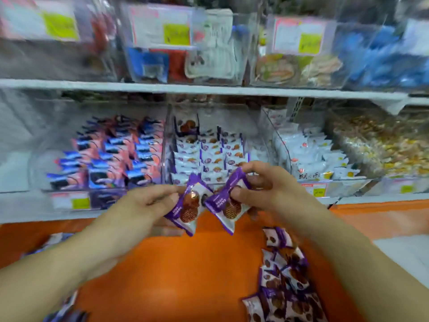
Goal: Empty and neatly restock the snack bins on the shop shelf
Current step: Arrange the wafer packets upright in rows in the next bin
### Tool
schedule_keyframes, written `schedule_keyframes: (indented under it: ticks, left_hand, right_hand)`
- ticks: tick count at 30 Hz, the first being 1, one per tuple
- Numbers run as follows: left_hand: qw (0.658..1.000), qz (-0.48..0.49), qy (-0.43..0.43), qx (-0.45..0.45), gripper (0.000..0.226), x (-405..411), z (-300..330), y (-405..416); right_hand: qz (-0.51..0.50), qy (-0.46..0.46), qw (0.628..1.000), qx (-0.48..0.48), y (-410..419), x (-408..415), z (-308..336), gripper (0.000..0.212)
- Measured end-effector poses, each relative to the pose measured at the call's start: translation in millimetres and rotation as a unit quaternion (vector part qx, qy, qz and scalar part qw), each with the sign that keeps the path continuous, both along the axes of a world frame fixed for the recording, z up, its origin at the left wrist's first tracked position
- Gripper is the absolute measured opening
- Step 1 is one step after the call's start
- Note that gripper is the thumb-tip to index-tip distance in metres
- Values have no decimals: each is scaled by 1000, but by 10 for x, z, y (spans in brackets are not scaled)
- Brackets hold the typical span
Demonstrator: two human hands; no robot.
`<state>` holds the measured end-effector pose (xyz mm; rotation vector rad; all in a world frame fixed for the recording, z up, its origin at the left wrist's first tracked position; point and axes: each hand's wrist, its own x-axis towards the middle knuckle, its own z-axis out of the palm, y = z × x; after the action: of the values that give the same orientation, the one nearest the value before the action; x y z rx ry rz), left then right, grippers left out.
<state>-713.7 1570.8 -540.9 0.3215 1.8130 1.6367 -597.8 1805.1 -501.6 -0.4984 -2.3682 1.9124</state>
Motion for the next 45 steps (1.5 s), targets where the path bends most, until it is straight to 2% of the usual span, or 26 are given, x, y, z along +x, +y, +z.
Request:
schedule_keyframes:
  ticks: [3, 5, 8, 12, 16, 19, 21, 24, 26, 31, 34, 37, 39, 42, 43, 45]
  left_hand:
    - [998, 21, -35, 51, 25, 4, 267, -124]
    - [998, 27, -28, 57, 27, -5, 357, -146]
    - [1000, 21, 7, 21, 35, -54, 388, -168]
    - [997, -52, 40, -50, 48, -92, 367, -152]
    - [998, -30, 43, -35, 45, -114, 325, -67]
    - [999, 9, 32, 0, 41, -93, 302, -42]
    - [999, 29, 25, 21, 41, -47, 302, -21]
    - [998, 33, 49, 25, 32, 18, 307, 28]
    - [996, 15, 93, -5, 27, 33, 291, 49]
    - [988, -1, 150, -31, 52, 66, 289, 99]
    - [979, -20, 196, -58, 51, 16, 260, 105]
    - [952, -59, 271, -127, 61, -200, 241, 50]
    - [903, -78, 376, -192, 73, -428, 237, 4]
    - [809, -97, 507, -281, 85, -736, 170, -20]
    - [788, -109, 521, -309, 88, -807, 113, -24]
    - [770, -129, 527, -336, 92, -858, 7, -39]
  right_hand:
    - [5, 40, 999, 9, -345, -166, 85, 20]
    - [-20, 71, 997, 38, -514, -253, 31, 21]
    - [-45, 82, 994, 59, -651, -302, -76, 35]
    - [-92, 71, 988, 101, -695, -284, -181, 43]
    - [-132, 95, 986, 47, -657, -292, -225, 45]
    - [-92, 71, 991, -62, -615, -263, -257, 54]
    - [-51, 56, 993, -94, -619, -258, -285, 47]
    - [-77, 81, 984, -142, -633, -272, -343, 34]
    - [-104, 88, 978, -154, -624, -275, -375, 37]
    - [-84, 109, 981, -137, -629, -266, -347, 31]
    - [-101, 124, 980, -115, -611, -298, -338, 33]
    - [-139, 111, 978, -105, -532, -349, -309, 35]
    - [-152, 107, 979, -80, -426, -417, -275, 34]
    - [-164, 74, 983, 37, -243, -681, -263, 39]
    - [-161, 61, 982, 80, -178, -821, -261, 40]
    - [-139, 40, 974, 172, -40, -1181, -291, 43]
